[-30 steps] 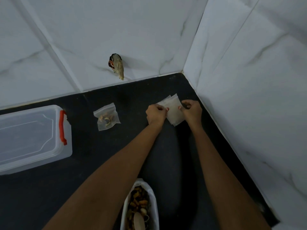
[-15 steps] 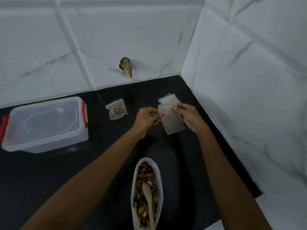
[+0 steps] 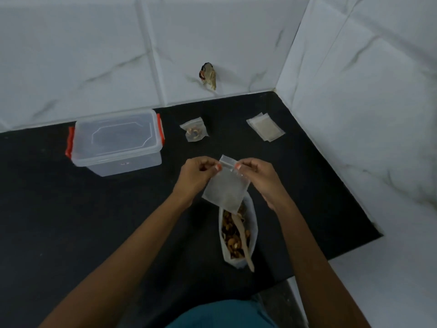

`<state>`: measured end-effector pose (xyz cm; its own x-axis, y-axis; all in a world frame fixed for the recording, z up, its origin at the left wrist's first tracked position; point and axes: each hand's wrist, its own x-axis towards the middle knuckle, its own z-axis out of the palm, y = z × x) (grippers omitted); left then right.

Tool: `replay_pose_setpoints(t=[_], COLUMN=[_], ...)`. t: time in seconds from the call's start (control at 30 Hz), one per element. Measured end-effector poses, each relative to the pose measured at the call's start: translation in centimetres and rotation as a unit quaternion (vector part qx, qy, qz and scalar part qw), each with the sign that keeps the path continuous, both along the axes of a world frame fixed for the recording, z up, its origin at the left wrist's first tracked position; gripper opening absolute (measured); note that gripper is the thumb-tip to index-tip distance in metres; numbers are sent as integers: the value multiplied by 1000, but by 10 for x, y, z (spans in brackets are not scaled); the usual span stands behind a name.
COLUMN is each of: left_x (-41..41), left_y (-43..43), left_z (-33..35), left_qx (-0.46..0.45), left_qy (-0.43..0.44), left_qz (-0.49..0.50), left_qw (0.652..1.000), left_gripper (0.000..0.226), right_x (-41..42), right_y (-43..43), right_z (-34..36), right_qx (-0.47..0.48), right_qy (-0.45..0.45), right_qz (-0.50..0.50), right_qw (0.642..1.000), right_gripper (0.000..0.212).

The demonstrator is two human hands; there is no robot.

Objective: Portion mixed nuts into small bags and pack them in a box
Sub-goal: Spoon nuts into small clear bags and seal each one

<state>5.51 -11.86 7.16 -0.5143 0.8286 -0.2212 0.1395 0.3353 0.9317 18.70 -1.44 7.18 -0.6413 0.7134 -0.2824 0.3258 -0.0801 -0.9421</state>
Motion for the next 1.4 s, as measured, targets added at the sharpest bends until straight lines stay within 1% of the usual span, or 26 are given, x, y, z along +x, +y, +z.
replay_pose_setpoints(t=[0.1,0.13,0.27,0.33,0.37,0.47,0.53,0.63,0.73,0.8,0.87,0.93,0.97,1.03,1.1,1.17,1.33,1.4], left_x=[1,0,2,7,9,20,29,41,49,51,50,48,47,45,44,44,43,42], left_y=[-21,-27,-46,-54,-58,-70,-77,-85,-92,-94,-94,-95,-95,-97,-98,-99,-100,-101], left_z=[2,2,1,-3,-6,-11,-10,-12,-14,-14,-13,-10,-9,-7,-6,-6,-8,-10], left_qx=[-14,-24,-65,-72,-67,-26,0,20,28,14,4,9,13,21,22,20,17,8], left_qy=[37,57,152,188,220,332,342,314,260,177,54,-66,-111,-163,-188,-193,-172,-140], left_qz=[-8,-13,-37,-19,-3,62,91,95,80,77,94,118,122,122,126,132,135,140], left_qw=[999,998,985,979,973,941,935,945,962,981,994,991,986,979,974,972,976,980], left_gripper=[13,12,21,21,22,24,20,11,9,11,11,10,10,11,9,7,12,11], right_x=[3,4,8,10,10,11,10,8,7,7,7,9,9,11,12,11,5,3], right_y=[-21,-29,-54,-66,-70,-83,-88,-95,-100,-103,-105,-106,-107,-106,-106,-108,-117,-120], right_z=[3,5,3,1,0,-1,-2,-5,-6,-5,-5,-4,-3,-1,0,-1,-6,-10], right_qx=[7,14,42,38,32,29,23,13,-12,-21,-29,-35,-39,-51,-64,-52,16,79], right_qy=[-8,-14,-55,-62,-63,-75,-78,-85,-67,-67,-63,-55,-50,-43,-43,-42,-18,-38], right_qz=[16,21,31,21,16,10,-13,-35,-41,-30,-17,-1,8,18,16,17,24,22], right_qw=[1000,1000,997,997,997,997,997,996,997,997,997,998,998,998,997,998,999,996], right_gripper=[9,10,11,9,8,9,7,6,12,14,13,5,2,5,8,9,10,10])
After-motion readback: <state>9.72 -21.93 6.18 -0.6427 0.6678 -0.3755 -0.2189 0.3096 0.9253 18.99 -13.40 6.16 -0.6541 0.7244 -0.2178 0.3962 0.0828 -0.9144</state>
